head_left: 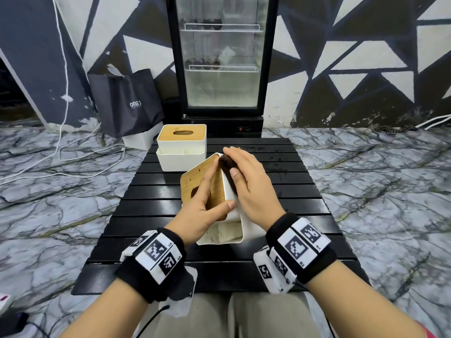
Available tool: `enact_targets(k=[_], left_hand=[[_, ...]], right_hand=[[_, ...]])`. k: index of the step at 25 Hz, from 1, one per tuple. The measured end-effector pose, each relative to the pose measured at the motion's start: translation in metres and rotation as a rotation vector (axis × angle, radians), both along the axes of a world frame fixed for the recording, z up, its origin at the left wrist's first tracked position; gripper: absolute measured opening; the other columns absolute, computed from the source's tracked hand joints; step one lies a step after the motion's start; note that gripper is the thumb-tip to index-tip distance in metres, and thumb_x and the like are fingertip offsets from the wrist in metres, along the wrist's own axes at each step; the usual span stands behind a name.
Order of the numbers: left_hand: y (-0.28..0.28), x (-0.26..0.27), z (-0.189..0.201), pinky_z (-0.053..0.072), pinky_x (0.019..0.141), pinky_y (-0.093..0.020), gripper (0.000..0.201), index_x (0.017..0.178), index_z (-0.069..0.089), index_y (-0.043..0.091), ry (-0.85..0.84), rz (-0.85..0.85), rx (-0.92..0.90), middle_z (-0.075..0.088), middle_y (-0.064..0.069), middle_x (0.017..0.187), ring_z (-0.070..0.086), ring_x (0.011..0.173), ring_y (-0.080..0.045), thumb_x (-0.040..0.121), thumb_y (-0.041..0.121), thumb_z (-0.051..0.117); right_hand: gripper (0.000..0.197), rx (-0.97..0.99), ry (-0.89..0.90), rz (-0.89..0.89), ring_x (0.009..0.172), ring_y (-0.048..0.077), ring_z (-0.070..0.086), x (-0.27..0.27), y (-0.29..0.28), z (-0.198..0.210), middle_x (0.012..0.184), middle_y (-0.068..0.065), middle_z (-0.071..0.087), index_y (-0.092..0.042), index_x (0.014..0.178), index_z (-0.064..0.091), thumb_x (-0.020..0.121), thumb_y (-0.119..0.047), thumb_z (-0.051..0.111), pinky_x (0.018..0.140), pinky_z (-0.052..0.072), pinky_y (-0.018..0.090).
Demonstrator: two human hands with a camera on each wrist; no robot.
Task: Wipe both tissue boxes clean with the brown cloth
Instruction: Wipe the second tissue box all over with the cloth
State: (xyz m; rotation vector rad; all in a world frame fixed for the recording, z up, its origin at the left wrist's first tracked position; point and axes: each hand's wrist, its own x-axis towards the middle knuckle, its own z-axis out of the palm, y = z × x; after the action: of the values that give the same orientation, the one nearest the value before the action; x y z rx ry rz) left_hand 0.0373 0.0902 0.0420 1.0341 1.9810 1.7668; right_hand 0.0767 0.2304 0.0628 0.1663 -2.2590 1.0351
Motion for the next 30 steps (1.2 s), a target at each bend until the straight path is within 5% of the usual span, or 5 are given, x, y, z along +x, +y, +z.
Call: enact_targets(k=[4, 9, 14, 22, 30], left_hand=[[-0.007, 0.005, 0.001, 0.046, 0.065, -0.012, 0.082, 0.130, 0.016, 0.066, -0.020, -0.019, 0.009, 0.038, -0.011, 0.145, 0.051, 0.090, 0.000, 0.077, 0.028, 0.065], [-0.018, 0.011, 0.005, 0.050, 0.079, -0.020, 0.088, 0.133, 0.020, 0.063, -0.033, 0.021, -0.028, 0.057, 0.002, 0.121, 0.059, 0.104, -0.009, 0.069, 0.029, 0.068], [-0.031, 0.018, 0.014, 0.047, 0.093, -0.025, 0.097, 0.122, 0.016, 0.076, 0.007, 0.057, -0.113, 0.056, -0.007, 0.117, 0.058, 0.108, -0.018, 0.055, 0.032, 0.071], [-0.030, 0.018, 0.003, 0.038, 0.088, -0.004, 0.095, 0.129, 0.023, 0.064, 0.163, 0.058, -0.255, 0.055, -0.001, 0.118, 0.056, 0.109, -0.018, 0.065, 0.010, 0.067], [-0.004, 0.019, 0.000, 0.049, 0.086, -0.018, 0.061, 0.134, 0.025, 0.048, -0.201, 0.233, 0.029, 0.048, -0.005, 0.140, 0.054, 0.119, -0.016, 0.086, 0.033, 0.060]], right_hand=[[0.040, 0.037, -0.065, 0.026, 0.118, 0.015, 0.044, -0.002, 0.014, 0.011, 0.127, 0.002, 0.052, -0.014, 0.128, 0.048, 0.091, -0.018, 0.034, 0.104, 0.030, 0.029], [0.035, 0.069, -0.192, -0.007, 0.120, 0.019, 0.044, 0.009, 0.030, 0.016, 0.129, 0.004, 0.050, -0.015, 0.130, 0.047, 0.096, -0.011, 0.038, 0.105, 0.031, 0.033], [0.036, -0.103, -0.225, -0.009, 0.116, 0.004, 0.044, 0.032, 0.033, 0.013, 0.125, -0.006, 0.051, -0.020, 0.129, 0.048, 0.095, -0.011, 0.040, 0.094, 0.029, 0.004], [0.035, -0.364, -0.269, -0.009, 0.105, 0.014, 0.053, 0.044, 0.030, -0.010, 0.117, -0.016, 0.053, -0.031, 0.123, 0.052, 0.094, -0.014, 0.042, 0.094, 0.045, 0.041], [0.036, -0.264, -0.256, 0.006, 0.113, -0.004, 0.044, 0.058, 0.024, -0.026, 0.123, -0.010, 0.052, -0.023, 0.123, 0.052, 0.093, -0.006, 0.044, 0.089, 0.026, -0.004]])
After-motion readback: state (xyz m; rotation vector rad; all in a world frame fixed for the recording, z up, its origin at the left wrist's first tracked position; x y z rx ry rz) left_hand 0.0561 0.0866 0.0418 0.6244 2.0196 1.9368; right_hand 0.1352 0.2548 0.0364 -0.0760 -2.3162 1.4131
